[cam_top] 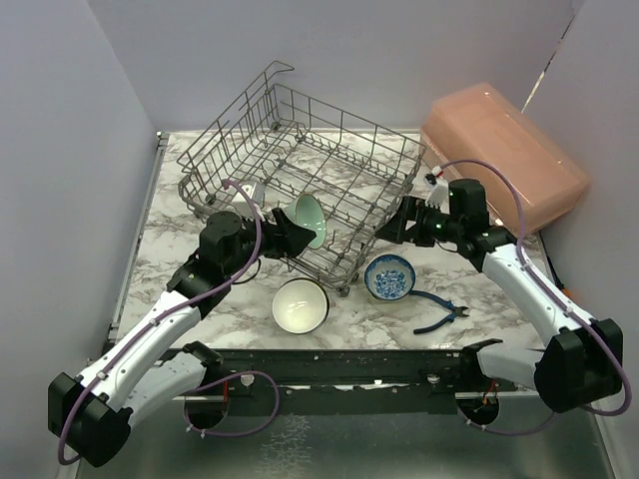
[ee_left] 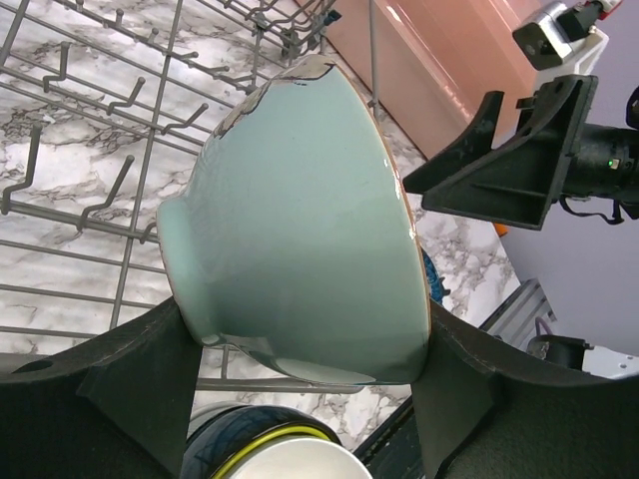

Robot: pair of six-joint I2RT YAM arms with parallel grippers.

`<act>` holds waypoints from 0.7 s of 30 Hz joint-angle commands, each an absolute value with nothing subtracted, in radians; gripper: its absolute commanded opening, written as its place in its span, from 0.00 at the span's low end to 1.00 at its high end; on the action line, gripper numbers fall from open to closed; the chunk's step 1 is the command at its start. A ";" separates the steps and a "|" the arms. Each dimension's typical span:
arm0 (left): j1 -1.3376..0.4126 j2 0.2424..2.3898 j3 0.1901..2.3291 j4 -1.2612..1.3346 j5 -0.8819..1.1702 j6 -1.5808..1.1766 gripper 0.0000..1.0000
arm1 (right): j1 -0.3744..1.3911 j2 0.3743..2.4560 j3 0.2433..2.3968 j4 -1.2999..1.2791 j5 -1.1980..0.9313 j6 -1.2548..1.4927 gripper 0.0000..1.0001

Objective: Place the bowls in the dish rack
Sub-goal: Adjust the dish rack at the center of the board.

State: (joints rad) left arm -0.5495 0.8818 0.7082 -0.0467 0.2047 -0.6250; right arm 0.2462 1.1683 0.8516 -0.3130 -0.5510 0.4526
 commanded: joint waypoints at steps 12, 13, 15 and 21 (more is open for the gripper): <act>-0.546 0.853 0.683 0.038 0.219 -0.629 0.00 | 0.427 1.381 0.960 -0.215 -0.331 0.499 0.85; -0.546 0.854 0.680 0.038 0.218 -0.628 0.00 | 0.439 1.390 0.966 -0.218 -0.319 0.495 0.84; -0.546 0.855 0.680 0.038 0.217 -0.625 0.00 | 0.461 1.413 0.981 -0.229 -0.296 0.483 0.80; -0.545 0.849 0.677 0.038 0.211 -0.617 0.00 | 0.504 1.447 0.990 -0.281 -0.248 0.434 0.68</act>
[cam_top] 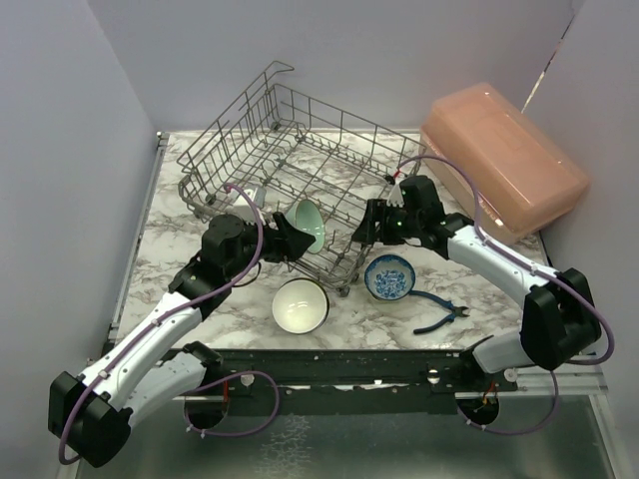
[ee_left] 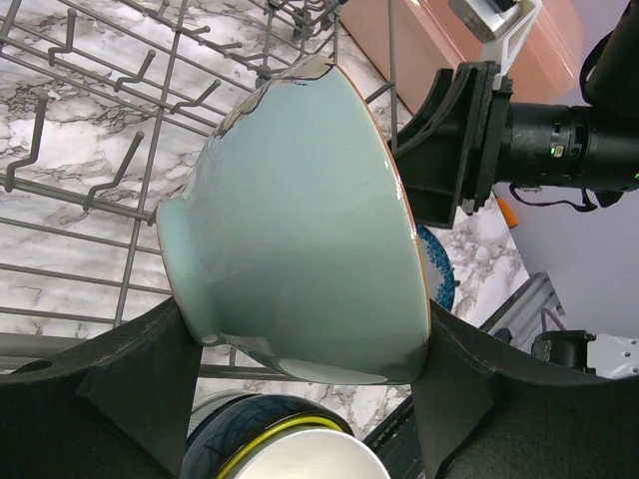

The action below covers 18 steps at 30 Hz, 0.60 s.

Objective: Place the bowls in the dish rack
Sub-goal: Adjust the dish rack at the center of the board.

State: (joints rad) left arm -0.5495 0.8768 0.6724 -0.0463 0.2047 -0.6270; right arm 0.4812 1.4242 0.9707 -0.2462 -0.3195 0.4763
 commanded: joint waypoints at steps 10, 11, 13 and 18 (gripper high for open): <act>-0.546 0.854 0.676 0.038 0.197 -0.621 0.00 | 0.528 1.408 0.968 -0.336 -0.243 0.313 0.44; -0.546 0.855 0.676 0.038 0.196 -0.623 0.00 | 0.528 1.407 0.967 -0.341 -0.247 0.306 0.43; -0.546 0.856 0.676 0.038 0.193 -0.624 0.00 | 0.530 1.406 0.962 -0.345 -0.255 0.284 0.40; -0.546 0.864 0.677 0.038 0.191 -0.626 0.00 | 0.539 1.418 0.966 -0.352 -0.288 0.247 0.31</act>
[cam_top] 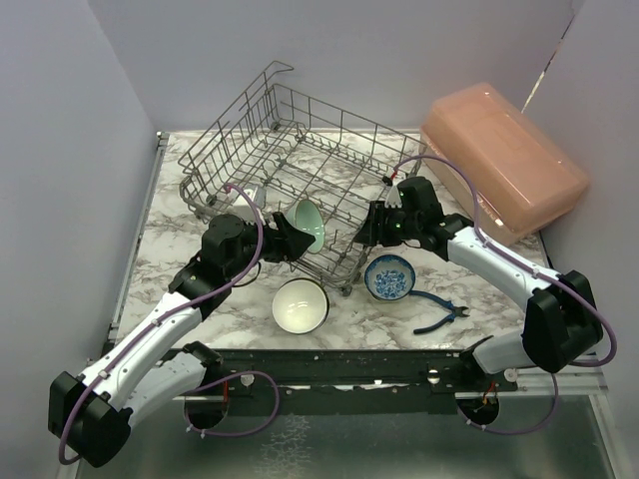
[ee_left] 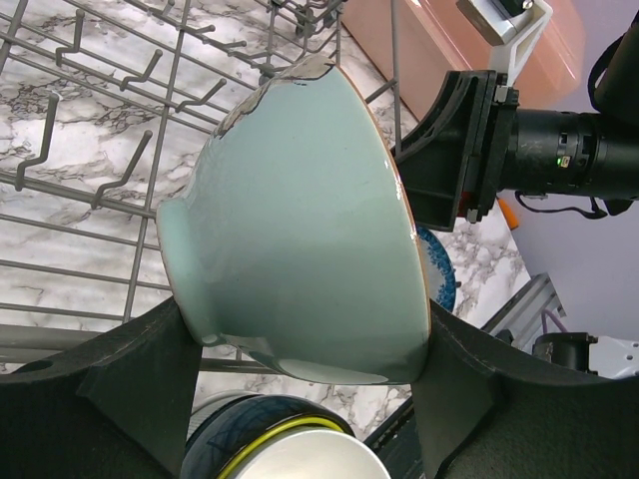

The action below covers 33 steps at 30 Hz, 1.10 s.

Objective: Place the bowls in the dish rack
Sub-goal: Adjust the dish rack at the center of the board.

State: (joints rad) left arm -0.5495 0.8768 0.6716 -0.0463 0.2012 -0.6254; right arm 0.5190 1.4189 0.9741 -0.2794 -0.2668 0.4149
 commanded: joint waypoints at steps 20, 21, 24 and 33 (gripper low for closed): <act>-0.546 0.880 0.679 0.038 0.175 -0.617 0.00 | 0.566 1.350 0.959 -0.408 -0.365 0.146 0.02; -0.546 0.880 0.679 0.038 0.175 -0.616 0.00 | 0.565 1.344 0.959 -0.413 -0.367 0.146 0.01; -0.546 0.881 0.682 0.038 0.172 -0.608 0.00 | 0.565 1.330 0.955 -0.420 -0.369 0.146 0.01; -0.546 0.882 0.691 0.038 0.156 -0.586 0.00 | 0.566 1.302 0.960 -0.453 -0.367 0.132 0.00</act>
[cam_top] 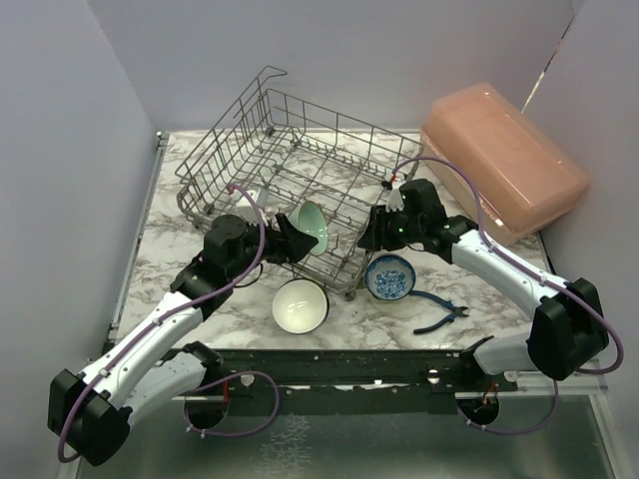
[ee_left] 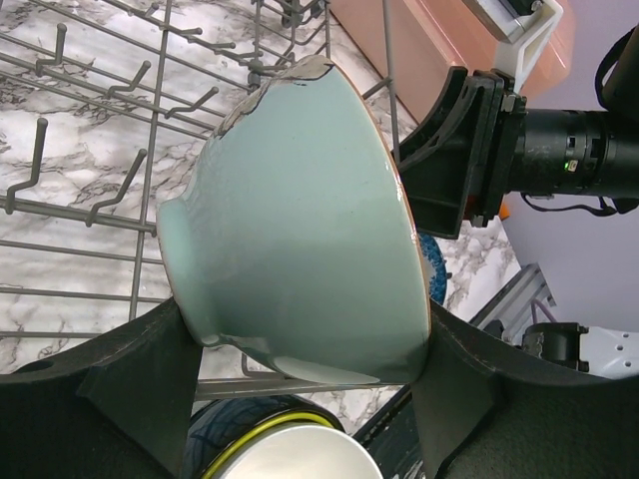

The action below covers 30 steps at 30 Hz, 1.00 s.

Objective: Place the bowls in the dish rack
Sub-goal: Adjust the dish rack at the center of the board.

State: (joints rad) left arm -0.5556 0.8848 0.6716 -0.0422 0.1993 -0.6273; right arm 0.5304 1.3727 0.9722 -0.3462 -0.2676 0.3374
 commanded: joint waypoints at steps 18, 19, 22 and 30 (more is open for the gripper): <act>-0.546 0.910 0.715 0.034 0.143 -0.546 0.00 | 0.565 1.216 0.932 -0.357 -0.412 0.302 0.74; -0.546 0.910 0.717 0.034 0.141 -0.542 0.00 | 0.565 1.210 0.928 -0.340 -0.431 0.316 0.79; -0.546 0.912 0.722 0.035 0.137 -0.531 0.00 | 0.559 1.202 0.922 -0.286 -0.492 0.360 0.88; -0.546 0.932 0.758 0.035 0.156 -0.497 0.00 | 0.409 1.147 0.866 -0.176 -0.652 0.477 0.95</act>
State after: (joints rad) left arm -0.5583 0.9226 0.6941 -0.0444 0.1986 -0.5610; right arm 0.4808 1.1992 0.8959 -0.2783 -0.5415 0.3985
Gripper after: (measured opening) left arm 0.724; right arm 0.939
